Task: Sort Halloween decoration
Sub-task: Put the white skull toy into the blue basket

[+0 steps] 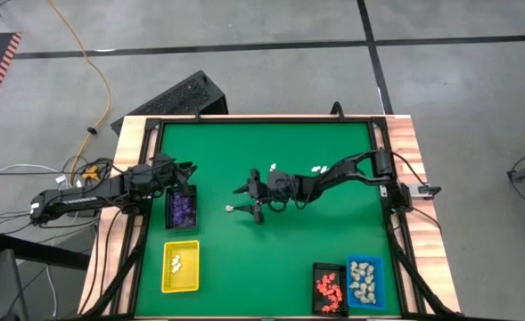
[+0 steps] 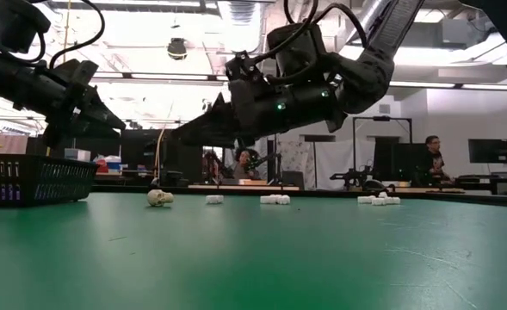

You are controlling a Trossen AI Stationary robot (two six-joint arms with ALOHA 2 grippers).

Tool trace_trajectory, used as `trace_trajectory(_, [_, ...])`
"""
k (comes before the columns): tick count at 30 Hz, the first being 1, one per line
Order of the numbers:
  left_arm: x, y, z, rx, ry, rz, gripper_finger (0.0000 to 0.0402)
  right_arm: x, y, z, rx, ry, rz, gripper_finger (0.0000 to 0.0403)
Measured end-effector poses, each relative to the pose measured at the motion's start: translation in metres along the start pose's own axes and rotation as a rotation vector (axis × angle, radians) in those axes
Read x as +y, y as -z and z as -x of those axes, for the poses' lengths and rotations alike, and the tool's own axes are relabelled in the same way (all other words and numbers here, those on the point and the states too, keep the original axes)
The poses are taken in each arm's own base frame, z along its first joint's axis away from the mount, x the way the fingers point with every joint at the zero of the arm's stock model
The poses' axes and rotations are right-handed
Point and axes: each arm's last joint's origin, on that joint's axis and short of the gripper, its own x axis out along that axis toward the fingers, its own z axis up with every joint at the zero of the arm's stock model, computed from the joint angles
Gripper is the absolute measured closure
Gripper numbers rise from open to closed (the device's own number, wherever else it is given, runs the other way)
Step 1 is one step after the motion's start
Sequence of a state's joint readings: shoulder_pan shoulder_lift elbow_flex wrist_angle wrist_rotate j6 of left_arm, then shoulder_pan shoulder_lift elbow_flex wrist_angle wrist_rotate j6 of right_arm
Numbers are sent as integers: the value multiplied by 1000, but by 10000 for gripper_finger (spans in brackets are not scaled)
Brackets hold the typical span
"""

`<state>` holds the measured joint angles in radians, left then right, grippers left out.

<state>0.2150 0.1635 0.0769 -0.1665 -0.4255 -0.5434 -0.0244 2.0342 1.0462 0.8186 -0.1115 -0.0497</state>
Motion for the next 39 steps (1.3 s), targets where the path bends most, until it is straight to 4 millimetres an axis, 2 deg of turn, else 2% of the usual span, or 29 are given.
trace_trajectory(10, [0,0,0,0,0,0,276,6,3,-2,18,70,58,133])
trace_trajectory(16, [0,0,0,2,1,0,276,12,23,-27,62,50,63,133])
trace_trajectory(19, [0,1,-1,8,-2,-3,276,15,22,-39,45,42,64,133])
trace_trajectory(28, [0,3,-3,36,-18,-18,276,7,22,-42,83,55,53,133])
trace_trajectory(32, [0,4,-3,41,-21,-20,276,8,36,-46,108,46,26,133])
trace_trajectory(39, [0,4,-4,43,-22,-20,276,15,52,-74,110,5,-3,133])
